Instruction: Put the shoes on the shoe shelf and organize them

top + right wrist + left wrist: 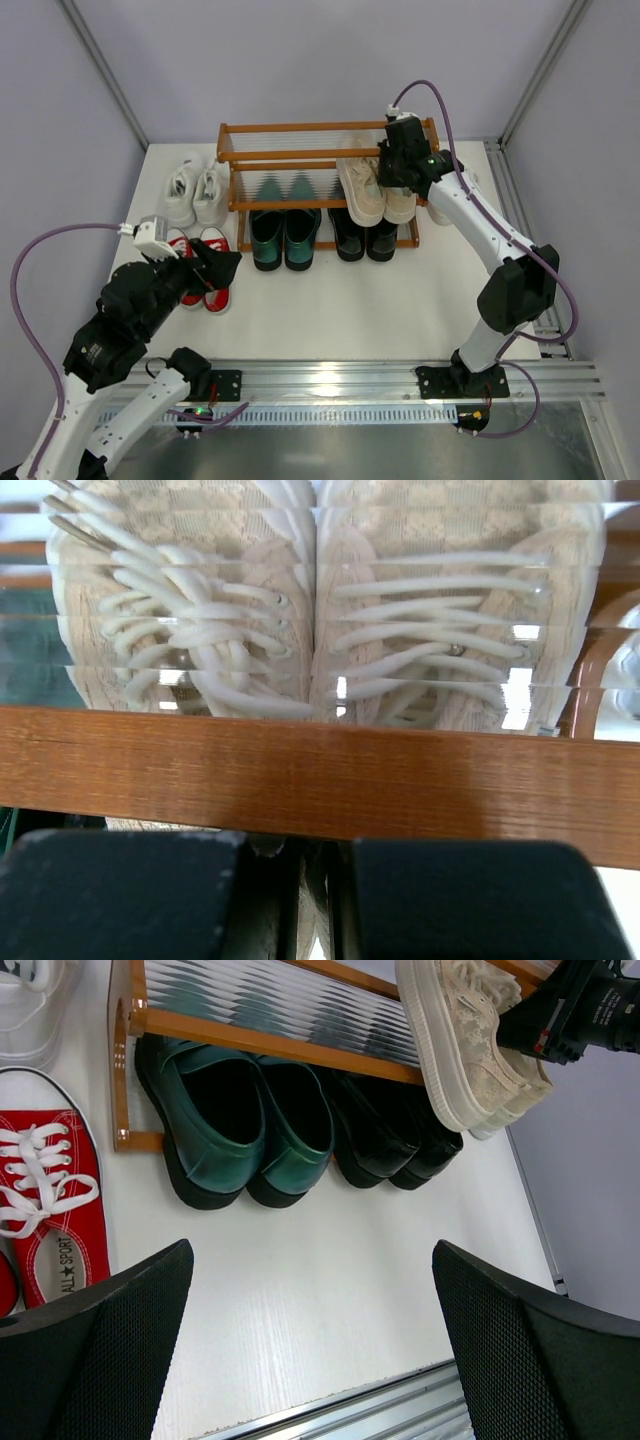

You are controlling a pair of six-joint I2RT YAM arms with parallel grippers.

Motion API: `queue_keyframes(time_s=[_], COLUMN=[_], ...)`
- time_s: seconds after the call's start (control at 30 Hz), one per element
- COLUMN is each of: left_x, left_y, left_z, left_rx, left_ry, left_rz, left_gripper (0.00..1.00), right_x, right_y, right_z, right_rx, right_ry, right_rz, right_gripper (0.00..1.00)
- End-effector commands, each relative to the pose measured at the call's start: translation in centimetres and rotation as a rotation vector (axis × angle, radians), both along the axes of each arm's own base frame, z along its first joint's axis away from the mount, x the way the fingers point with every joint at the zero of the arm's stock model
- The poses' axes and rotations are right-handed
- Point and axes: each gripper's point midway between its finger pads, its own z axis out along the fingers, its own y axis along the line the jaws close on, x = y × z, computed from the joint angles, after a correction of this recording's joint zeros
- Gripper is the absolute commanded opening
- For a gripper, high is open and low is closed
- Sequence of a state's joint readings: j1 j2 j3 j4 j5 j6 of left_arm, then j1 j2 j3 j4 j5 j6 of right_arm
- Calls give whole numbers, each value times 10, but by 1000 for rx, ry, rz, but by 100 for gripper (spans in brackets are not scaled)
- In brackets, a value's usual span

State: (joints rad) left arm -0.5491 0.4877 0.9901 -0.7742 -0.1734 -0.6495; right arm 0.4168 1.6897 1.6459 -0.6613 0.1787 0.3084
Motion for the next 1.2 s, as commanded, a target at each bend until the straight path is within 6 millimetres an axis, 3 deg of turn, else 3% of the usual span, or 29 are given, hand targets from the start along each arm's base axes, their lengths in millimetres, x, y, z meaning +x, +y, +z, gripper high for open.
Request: queue_keyframes(time_s=[0.0, 0.3, 0.57, 0.6, 0.67, 0.77, 0.8, 0.87, 0.9, 0.93, 0.97, 1.0, 1.03, 1.07, 1.1, 1.17], left_x=[-1, -2, -3, -2, -1, 2, 4, 10, 12, 14, 19, 22, 27, 32, 36, 44], left_y=[5, 8, 10, 10, 11, 12, 14, 19, 25, 26, 25, 26, 26, 26, 26, 28], left_z=[6, 1, 2, 2, -1, -4, -5, -16, -17, -19, -36, -37, -45, -64, -71, -85], left_rx=[-1, 8, 8, 12, 20, 37, 47, 90, 115, 137, 207, 235, 275, 345, 383, 448], left_ry=[-20, -16, -19, -19, -12, -4, -1, 45, 61, 82, 162, 185, 225, 307, 337, 392], left_rz=[16, 24, 33, 36, 41, 54, 68, 105, 139, 146, 144, 154, 165, 172, 175, 194], left_gripper=[100, 100, 100, 100, 100, 100, 100, 100, 100, 100, 100, 100, 100, 100, 100, 100], right_x=[37, 38, 27, 23, 16, -5, -15, -40, -51, -68, -77, -85, -103, -111, -121, -150], right_y=[3, -1, -2, -4, -6, -10, -9, -15, -11, -16, -16, -16, -16, -13, -10, 4], right_z=[91, 87, 97, 103, 109, 123, 117, 140, 128, 142, 141, 125, 134, 130, 116, 114], right_rx=[123, 116, 119, 124, 128, 148, 148, 176, 171, 192, 191, 179, 202, 206, 195, 207], right_ry=[-292, -283, -295, -307, -321, -351, -344, -410, -393, -431, -438, -411, -440, -437, -416, -429], right_rz=[-81, -107, -80, -82, -73, -53, -36, -18, 11, 19, 32, 42, 68, 88, 112, 175], right_gripper=[4, 6, 49, 59, 62, 65, 67, 71, 76, 79, 82, 87, 92, 98, 100, 100])
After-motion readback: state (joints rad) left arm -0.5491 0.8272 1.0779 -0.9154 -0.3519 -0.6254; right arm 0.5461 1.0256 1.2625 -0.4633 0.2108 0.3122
